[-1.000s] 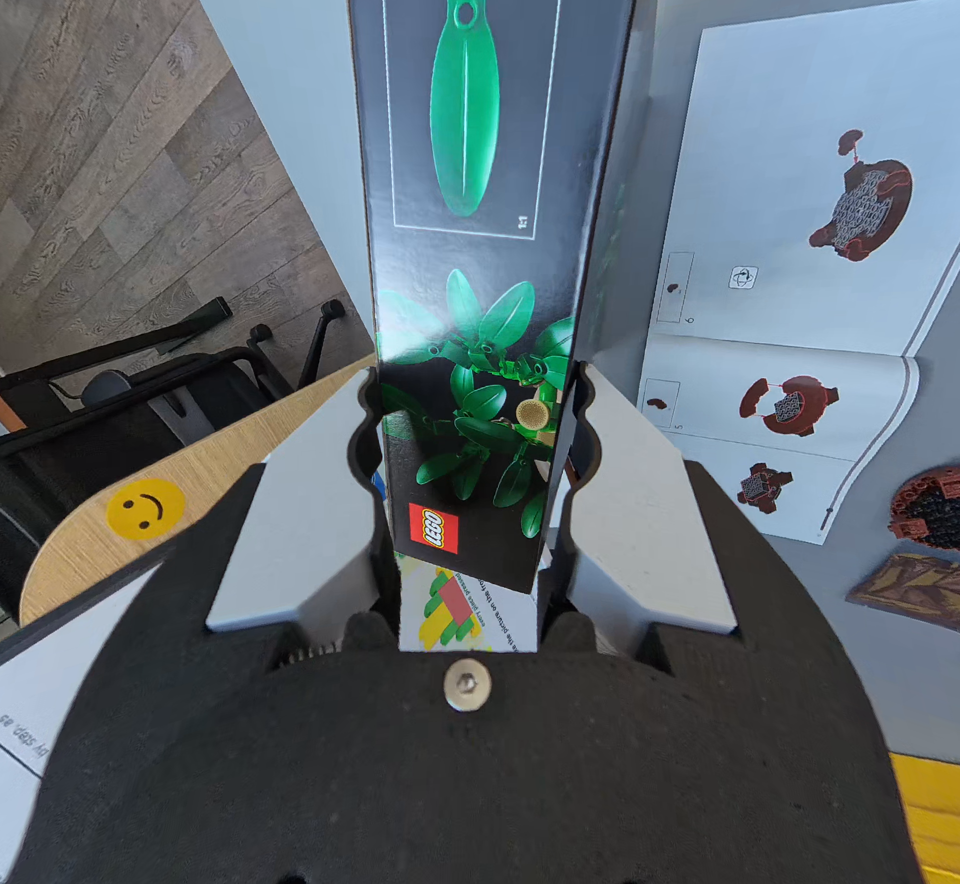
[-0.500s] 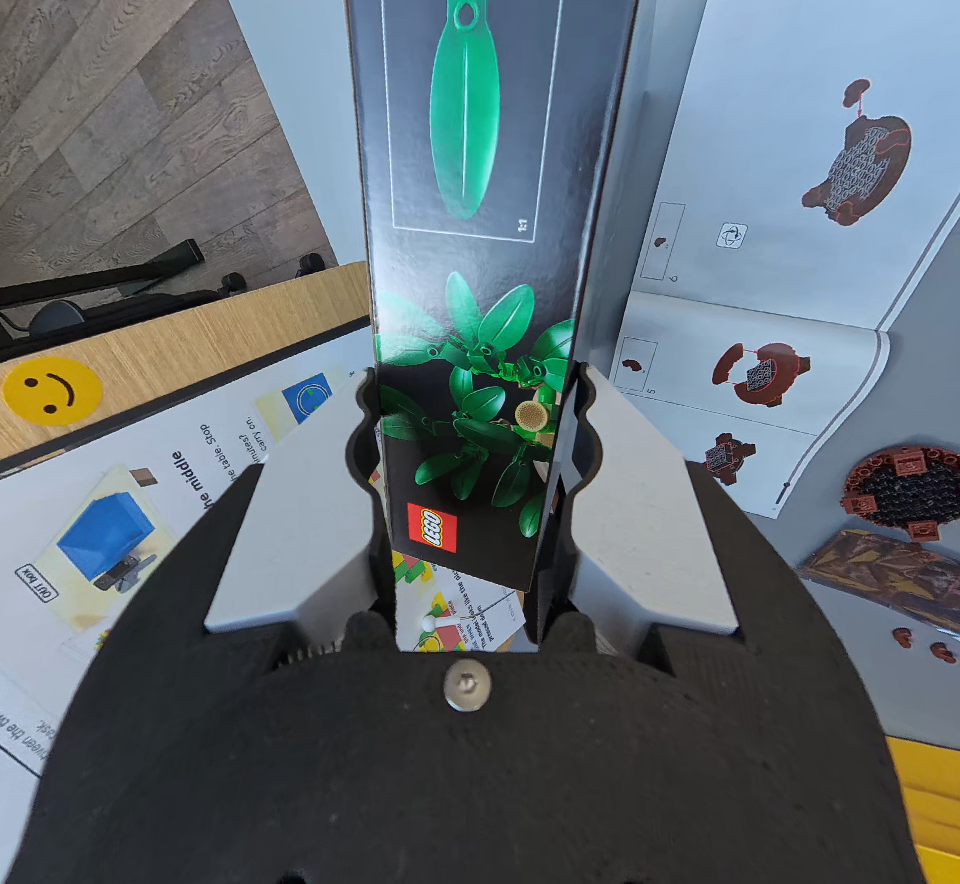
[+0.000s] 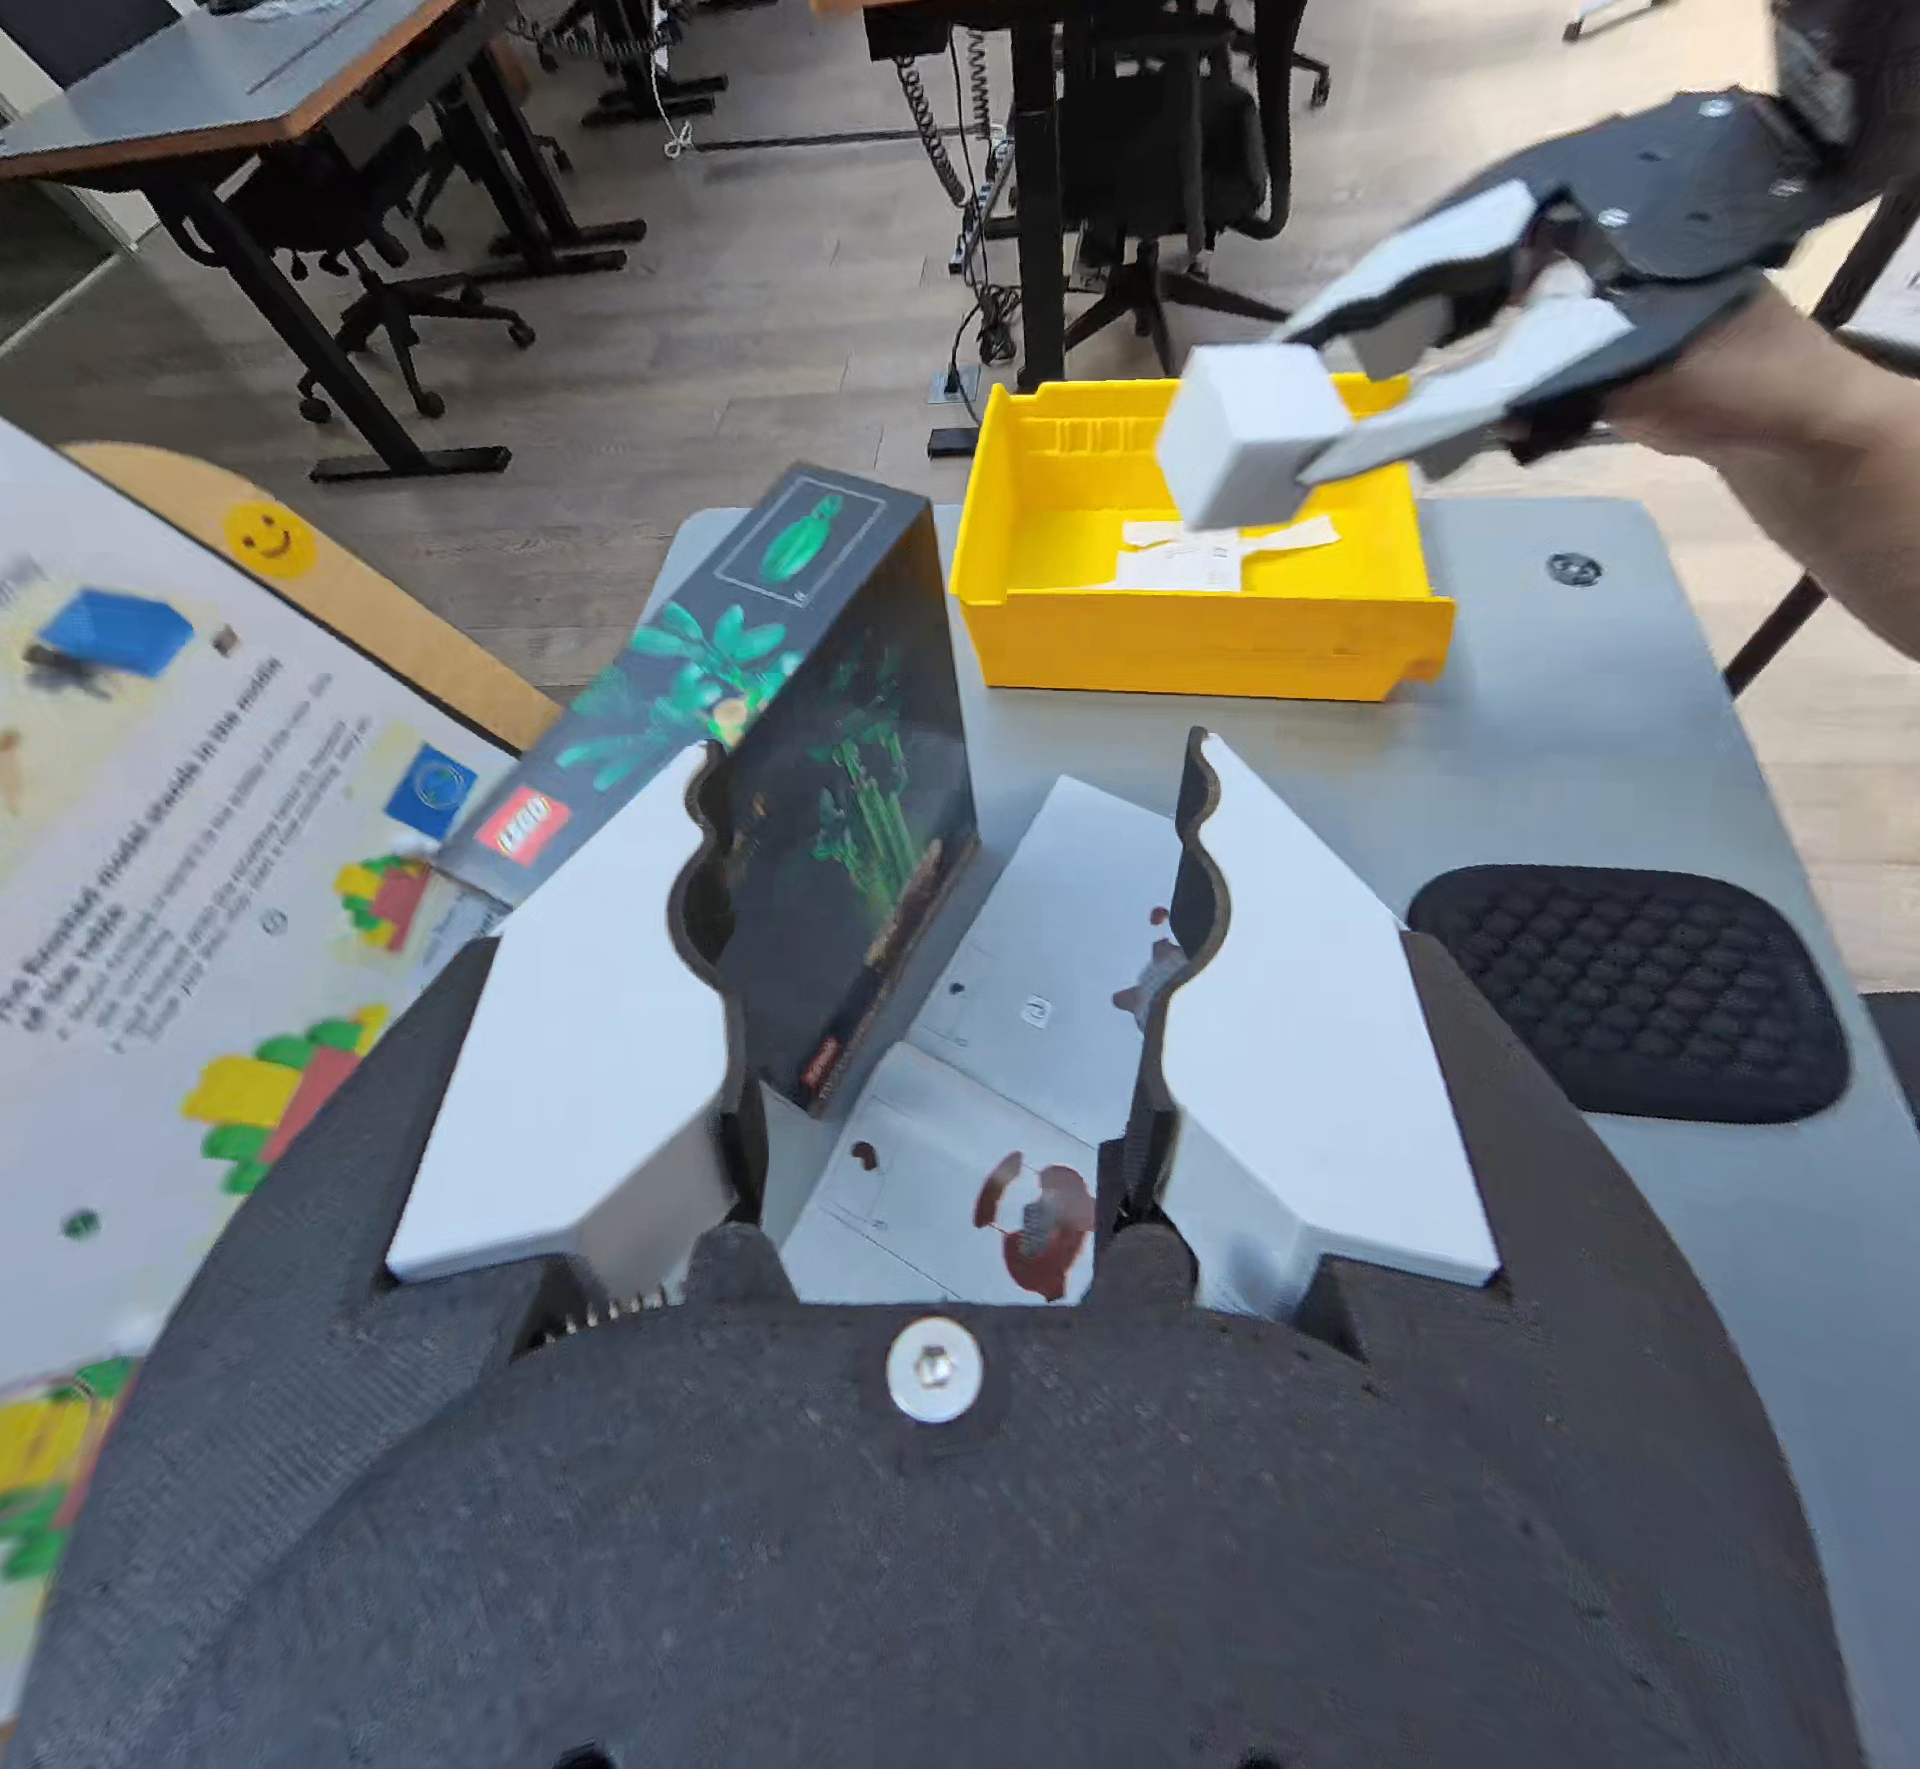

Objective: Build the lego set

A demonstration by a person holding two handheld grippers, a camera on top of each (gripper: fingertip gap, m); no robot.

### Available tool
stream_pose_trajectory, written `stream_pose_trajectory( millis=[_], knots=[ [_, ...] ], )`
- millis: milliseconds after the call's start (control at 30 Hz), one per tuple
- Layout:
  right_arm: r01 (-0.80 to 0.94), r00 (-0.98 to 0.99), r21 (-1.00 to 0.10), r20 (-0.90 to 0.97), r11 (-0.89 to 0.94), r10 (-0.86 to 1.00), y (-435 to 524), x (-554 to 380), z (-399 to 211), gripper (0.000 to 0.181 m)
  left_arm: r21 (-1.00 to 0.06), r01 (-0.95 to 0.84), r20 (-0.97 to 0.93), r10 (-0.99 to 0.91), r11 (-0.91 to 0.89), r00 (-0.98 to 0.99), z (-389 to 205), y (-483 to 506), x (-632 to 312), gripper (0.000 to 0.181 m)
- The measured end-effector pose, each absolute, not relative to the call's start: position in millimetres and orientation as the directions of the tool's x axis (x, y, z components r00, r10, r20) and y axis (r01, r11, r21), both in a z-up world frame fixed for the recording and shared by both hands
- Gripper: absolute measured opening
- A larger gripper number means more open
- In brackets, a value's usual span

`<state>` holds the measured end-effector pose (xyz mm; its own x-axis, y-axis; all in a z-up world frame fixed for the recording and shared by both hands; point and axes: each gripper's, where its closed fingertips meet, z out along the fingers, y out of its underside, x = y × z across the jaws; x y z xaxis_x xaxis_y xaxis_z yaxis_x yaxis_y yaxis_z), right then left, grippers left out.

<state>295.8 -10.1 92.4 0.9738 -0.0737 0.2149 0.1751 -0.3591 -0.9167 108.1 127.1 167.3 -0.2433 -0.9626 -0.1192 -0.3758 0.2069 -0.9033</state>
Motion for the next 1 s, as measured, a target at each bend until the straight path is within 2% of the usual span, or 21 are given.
stream_pose_trajectory(
  millis=[67,200,400,533,700,767,1000],
  knots=[
    [0.161,0.967,-0.891,0.228,-0.424,-0.112,19,340,96,0.055,-0.918,-0.374,-0.063,-0.980,0.130,-0.187,144,117,58,0.080],
    [0.027,0.966,-0.871,0.149,-0.490,-0.210,89,416,84,0.055,-0.936,-0.351,0.039,-0.998,-0.020,-0.045,102,99,-34,0.074],
    [-0.226,0.941,-0.781,-0.021,-0.582,-0.337,186,494,10,0.055,-0.945,-0.209,0.229,-0.966,-0.251,0.121,95,77,-133,0.074],
    [-0.270,0.923,-0.716,-0.002,-0.644,-0.385,219,527,-40,0.055,-0.960,-0.125,0.214,-0.944,-0.251,0.251,115,81,-186,0.076],
    [-0.283,0.913,-0.674,0.029,-0.682,-0.407,241,546,-74,0.055,-0.968,-0.121,0.156,-0.904,-0.220,0.398,123,92,-227,0.078],
    [-0.273,0.906,-0.651,0.074,-0.708,-0.417,241,554,-86,0.055,-0.970,-0.111,0.151,-0.895,-0.215,0.419,126,96,-234,0.077],
    [-0.299,0.908,-0.598,0.061,-0.743,-0.415,239,559,-116,0.055,-0.971,-0.142,0.119,-0.902,-0.194,0.414,125,101,-232,0.076]
  ],
)
